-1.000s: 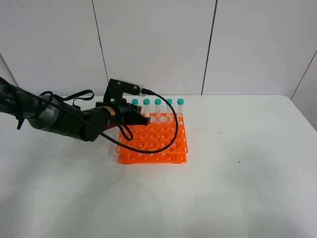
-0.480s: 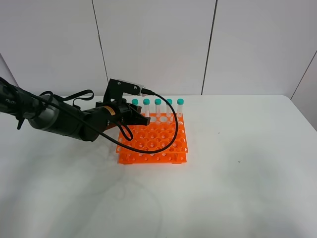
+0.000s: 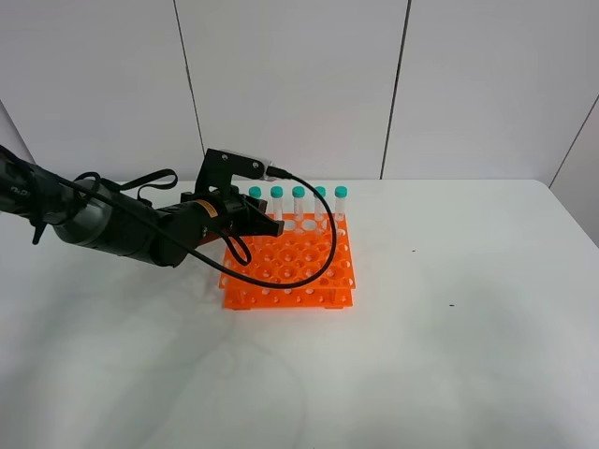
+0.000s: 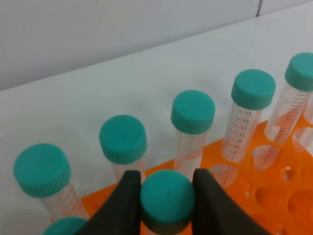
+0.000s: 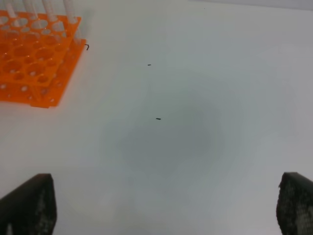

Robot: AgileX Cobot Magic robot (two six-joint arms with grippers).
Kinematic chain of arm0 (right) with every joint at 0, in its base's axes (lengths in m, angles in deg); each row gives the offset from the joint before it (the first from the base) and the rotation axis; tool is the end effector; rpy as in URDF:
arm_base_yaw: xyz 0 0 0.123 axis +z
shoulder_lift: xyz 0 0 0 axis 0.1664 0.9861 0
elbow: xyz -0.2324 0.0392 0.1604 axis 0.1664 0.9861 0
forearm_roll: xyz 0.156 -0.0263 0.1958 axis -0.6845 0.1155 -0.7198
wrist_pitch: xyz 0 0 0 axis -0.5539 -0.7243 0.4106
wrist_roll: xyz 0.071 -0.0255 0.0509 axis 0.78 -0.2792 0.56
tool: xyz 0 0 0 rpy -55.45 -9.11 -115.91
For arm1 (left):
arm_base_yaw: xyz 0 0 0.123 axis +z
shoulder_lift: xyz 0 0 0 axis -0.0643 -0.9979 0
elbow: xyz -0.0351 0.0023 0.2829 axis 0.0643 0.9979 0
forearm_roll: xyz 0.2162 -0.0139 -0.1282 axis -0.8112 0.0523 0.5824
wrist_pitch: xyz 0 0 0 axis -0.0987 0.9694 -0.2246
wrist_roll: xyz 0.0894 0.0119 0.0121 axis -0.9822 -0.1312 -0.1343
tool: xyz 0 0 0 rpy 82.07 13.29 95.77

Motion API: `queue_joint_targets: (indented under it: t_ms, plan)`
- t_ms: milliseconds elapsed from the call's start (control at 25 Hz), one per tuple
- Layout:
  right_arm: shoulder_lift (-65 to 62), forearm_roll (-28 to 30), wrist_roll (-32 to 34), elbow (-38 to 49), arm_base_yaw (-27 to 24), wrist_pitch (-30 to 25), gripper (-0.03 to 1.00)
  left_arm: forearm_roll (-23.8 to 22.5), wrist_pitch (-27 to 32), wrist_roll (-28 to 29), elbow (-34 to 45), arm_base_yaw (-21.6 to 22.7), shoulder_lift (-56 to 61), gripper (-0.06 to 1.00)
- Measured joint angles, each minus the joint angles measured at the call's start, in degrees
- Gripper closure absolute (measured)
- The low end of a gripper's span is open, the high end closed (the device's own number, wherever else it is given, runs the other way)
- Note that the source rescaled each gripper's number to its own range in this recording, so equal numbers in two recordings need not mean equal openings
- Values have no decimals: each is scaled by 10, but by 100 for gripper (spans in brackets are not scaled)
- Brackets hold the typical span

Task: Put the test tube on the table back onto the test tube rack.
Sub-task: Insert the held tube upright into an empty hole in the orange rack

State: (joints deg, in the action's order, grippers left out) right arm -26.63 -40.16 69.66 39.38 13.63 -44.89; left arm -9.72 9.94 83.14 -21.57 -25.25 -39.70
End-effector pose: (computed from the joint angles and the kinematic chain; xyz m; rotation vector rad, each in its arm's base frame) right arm -0.0037 0.0050 0.2772 -0.1023 2.0190 0.1077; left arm 0.3575 -0.1911 0.1439 0.4588 1.8587 -0.2660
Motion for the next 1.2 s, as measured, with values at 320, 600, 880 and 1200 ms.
queue_joint_targets:
  t_ms: [320,600,880,1200]
  plan:
    - [0,0,0,0,0,0,-3,18,0,32,0,3,-3,94]
    - [0,0,0,0,0,0,-3,-3,0,32,0,5,-3,94]
    - [0,0,0,0,0,0,-3,-11,0,34,0,5,-3,90]
    - [0,0,0,0,0,0,-3,-21,9,36,0,5,14,49]
